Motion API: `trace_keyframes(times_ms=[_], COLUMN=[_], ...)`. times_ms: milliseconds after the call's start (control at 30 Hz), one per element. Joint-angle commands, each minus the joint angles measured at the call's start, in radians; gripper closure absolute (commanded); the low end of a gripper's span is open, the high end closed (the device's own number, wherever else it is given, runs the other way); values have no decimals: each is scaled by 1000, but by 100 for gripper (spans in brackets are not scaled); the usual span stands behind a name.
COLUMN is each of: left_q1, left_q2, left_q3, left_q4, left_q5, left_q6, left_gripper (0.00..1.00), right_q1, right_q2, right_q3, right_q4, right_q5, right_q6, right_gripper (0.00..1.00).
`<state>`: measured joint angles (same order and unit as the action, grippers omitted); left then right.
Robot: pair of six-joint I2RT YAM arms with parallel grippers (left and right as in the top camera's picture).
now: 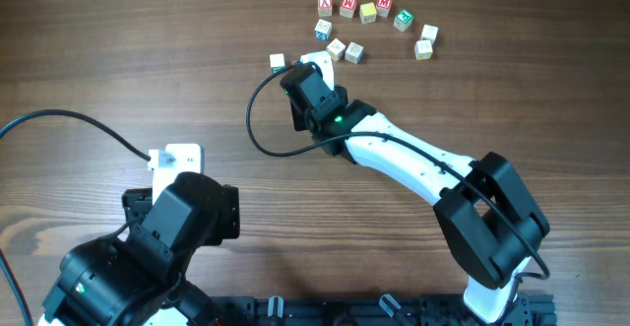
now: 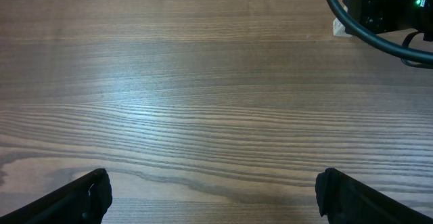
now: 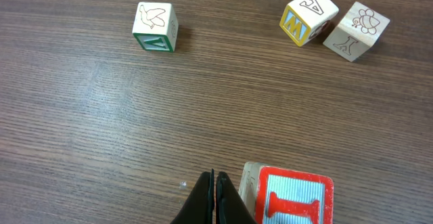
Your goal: Form a tower
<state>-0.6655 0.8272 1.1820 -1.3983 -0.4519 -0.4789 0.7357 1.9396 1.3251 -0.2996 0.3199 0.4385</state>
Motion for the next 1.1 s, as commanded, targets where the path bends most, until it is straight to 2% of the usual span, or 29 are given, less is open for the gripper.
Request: trace_keyframes(times_ms=[0,400,667,900,1067], left_q1=[2,2,2,2,2], left_q2=[-2,-2,-2,-2,-2], left_q3=[2,2,2,2,2], left_q4=[2,2,2,2,2], left_q5=[-2,-2,-2,-2,-2], left_q6=[8,8,8,8,8], left_gripper=[0,0,0,0,0], right_q1=[-4,-4,-4,-4,-5], right_q2=[19,19,19,19,19], right_q3=[9,9,9,9,10], right_q4=[0,0,45,55,97], right_q5=[28,31,-48,-24,11], right_q6=[17,24,-94,-71,-105], right_gripper=[96,96,96,96,96])
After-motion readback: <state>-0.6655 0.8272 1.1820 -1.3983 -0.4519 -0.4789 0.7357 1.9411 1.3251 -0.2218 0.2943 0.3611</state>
